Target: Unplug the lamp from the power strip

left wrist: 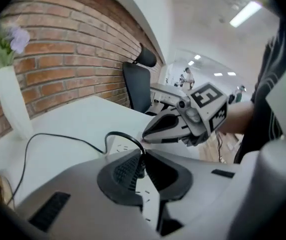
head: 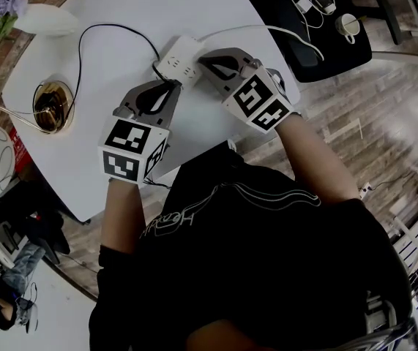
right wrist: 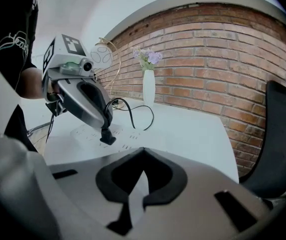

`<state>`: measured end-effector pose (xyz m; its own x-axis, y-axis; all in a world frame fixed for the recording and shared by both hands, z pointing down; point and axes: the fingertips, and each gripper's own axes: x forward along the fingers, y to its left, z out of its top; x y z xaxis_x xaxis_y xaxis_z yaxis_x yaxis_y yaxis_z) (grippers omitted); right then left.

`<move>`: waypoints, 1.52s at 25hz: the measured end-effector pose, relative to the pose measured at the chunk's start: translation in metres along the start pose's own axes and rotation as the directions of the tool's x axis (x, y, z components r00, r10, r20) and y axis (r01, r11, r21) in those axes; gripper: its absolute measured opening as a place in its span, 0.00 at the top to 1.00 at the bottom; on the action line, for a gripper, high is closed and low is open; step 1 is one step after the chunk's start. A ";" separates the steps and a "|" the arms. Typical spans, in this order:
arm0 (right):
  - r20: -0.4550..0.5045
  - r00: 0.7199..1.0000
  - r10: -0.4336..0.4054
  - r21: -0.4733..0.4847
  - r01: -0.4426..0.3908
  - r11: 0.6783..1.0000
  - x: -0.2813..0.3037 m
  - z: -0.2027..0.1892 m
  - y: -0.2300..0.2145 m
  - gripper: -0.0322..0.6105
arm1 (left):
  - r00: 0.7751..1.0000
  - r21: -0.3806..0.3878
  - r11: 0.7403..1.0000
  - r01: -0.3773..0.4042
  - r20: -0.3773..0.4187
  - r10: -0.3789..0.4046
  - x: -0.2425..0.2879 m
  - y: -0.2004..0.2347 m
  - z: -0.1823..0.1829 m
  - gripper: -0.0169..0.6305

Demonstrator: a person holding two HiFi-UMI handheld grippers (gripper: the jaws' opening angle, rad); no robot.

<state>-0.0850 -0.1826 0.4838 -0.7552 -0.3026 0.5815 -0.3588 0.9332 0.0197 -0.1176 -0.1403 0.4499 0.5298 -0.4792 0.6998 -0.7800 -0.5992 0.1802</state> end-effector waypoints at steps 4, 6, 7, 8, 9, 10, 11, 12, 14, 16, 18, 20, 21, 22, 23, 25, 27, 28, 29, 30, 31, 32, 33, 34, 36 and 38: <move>0.003 1.000 0.005 0.008 -0.005 1.000 0.000 0.000 0.000 0.96 | 0.999 -0.131 0.991 0.029 0.043 -0.024 -0.002 0.007 0.003 0.93; 0.003 1.000 0.005 0.007 -0.006 1.000 0.000 0.001 0.000 0.96 | 0.999 0.021 0.999 -0.046 0.009 0.045 -0.002 0.005 0.003 0.93; 0.003 1.000 0.005 0.005 -0.005 1.000 0.000 0.001 0.000 0.96 | 0.996 0.124 0.989 -0.084 -0.008 0.086 -0.001 0.002 0.004 0.93; 0.003 1.000 0.005 0.005 -0.005 1.000 0.000 0.001 0.000 0.96 | 0.993 0.214 0.971 -0.109 -0.018 0.115 -0.001 -0.001 0.005 0.93; 0.004 1.000 0.006 0.006 -0.006 1.000 -0.001 0.000 -0.001 0.96 | 0.991 0.276 0.954 -0.119 -0.022 0.130 -0.001 -0.004 0.006 0.93; 0.003 1.000 0.008 0.006 -0.008 1.000 -0.001 0.000 -0.001 0.96 | 0.991 0.308 0.944 -0.117 -0.023 0.131 0.000 -0.006 0.007 0.93; 0.002 1.000 0.010 0.005 -0.010 1.000 -0.001 0.000 0.000 0.96 | 0.992 0.313 0.943 -0.109 -0.025 0.123 0.000 -0.008 0.006 0.93; 0.001 1.000 0.011 0.003 -0.011 1.000 -0.001 0.000 0.000 0.96 | 0.993 0.299 0.949 -0.100 -0.027 0.113 0.000 -0.008 0.004 0.93; 0.001 1.000 0.012 0.004 -0.012 1.000 0.000 0.000 0.000 0.96 | 0.997 0.223 0.972 -0.073 -0.020 0.079 -0.001 -0.007 0.002 0.93; 0.004 1.000 0.011 0.011 -0.012 1.000 0.000 0.000 0.000 0.96 | 1.000 0.081 0.996 -0.029 0.006 0.029 -0.002 -0.003 0.004 0.93; 0.007 1.000 0.010 0.017 -0.010 1.000 0.000 0.001 -0.001 0.96 | 0.999 -0.067 0.998 0.014 0.034 -0.012 -0.003 0.003 0.006 0.93; 0.006 1.000 0.009 0.018 -0.009 1.000 0.000 0.001 -0.001 0.96 | 0.999 -0.143 0.989 0.028 0.047 -0.021 -0.004 0.008 0.007 0.93; 0.004 1.000 0.009 0.016 -0.009 1.000 0.000 0.001 -0.001 0.96 | 0.999 -0.133 0.991 0.013 0.042 -0.008 -0.003 0.008 0.006 0.93; 0.002 1.000 0.010 0.013 -0.010 1.000 0.000 0.001 0.000 0.96 | 0.999 -0.086 0.996 -0.017 0.026 0.019 -0.003 0.008 0.005 0.93; 0.000 1.000 0.011 0.009 -0.011 1.000 0.001 0.000 0.000 0.96 | 0.998 -0.006 0.998 -0.056 0.004 0.056 -0.003 0.007 0.005 0.93; -0.003 1.000 0.013 0.004 -0.013 1.000 0.000 0.000 0.000 0.96 | 0.993 0.165 0.980 -0.112 -0.029 0.118 -0.002 0.000 0.005 0.93; -0.006 1.000 0.016 0.001 -0.016 1.000 0.000 0.000 0.000 0.96 | 0.991 0.244 0.963 -0.115 -0.040 0.128 -0.001 -0.006 0.006 0.93; -0.008 1.000 0.017 -0.001 -0.017 1.000 0.000 0.000 0.000 0.96 | 0.992 0.245 0.964 -0.104 -0.042 0.118 -0.001 -0.007 0.005 0.93; -0.010 1.000 0.018 -0.002 -0.018 1.000 0.000 0.000 0.000 0.96 | 0.994 0.220 0.971 -0.089 -0.041 0.101 -0.001 -0.007 0.004 0.93; -0.010 1.000 0.019 -0.001 -0.019 1.000 0.000 0.000 0.000 0.96 | 0.996 0.174 0.982 -0.072 -0.035 0.079 -0.001 -0.006 0.004 0.93; -0.011 1.000 0.022 0.002 -0.022 1.000 0.000 0.000 0.000 0.96 | 0.998 0.114 0.992 -0.054 -0.024 0.057 -0.002 -0.005 0.004 0.93; -0.011 1.000 0.024 0.004 -0.024 1.000 0.000 0.000 0.000 0.96 | 0.999 0.052 0.998 -0.036 -0.010 0.036 -0.002 -0.003 0.004 0.93; -0.010 1.000 0.026 0.007 -0.026 1.000 0.000 0.000 0.000 0.96 | 1.000 -0.010 1.000 -0.017 0.005 0.017 -0.003 -0.001 0.005 0.93; -0.009 1.000 0.027 0.009 -0.027 1.000 0.000 0.000 0.000 0.96 | 1.000 -0.073 0.997 0.004 0.021 -0.003 -0.004 0.001 0.007 0.93; -0.002 1.000 0.025 0.018 -0.025 1.000 -0.001 0.001 -0.001 0.96 | 0.997 -0.205 0.977 0.058 0.060 -0.047 -0.006 0.005 0.009 0.93; 0.000 1.000 0.022 0.022 -0.022 1.000 -0.001 0.001 -0.001 0.96 | 0.995 -0.276 0.958 0.080 0.082 -0.059 -0.006 0.008 0.008 0.93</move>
<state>-0.0844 -0.1835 0.4828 -0.7631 -0.2819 0.5816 -0.3537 0.9353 -0.0108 -0.1246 -0.1476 0.4416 0.6008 -0.4937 0.6287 -0.7967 -0.4351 0.4196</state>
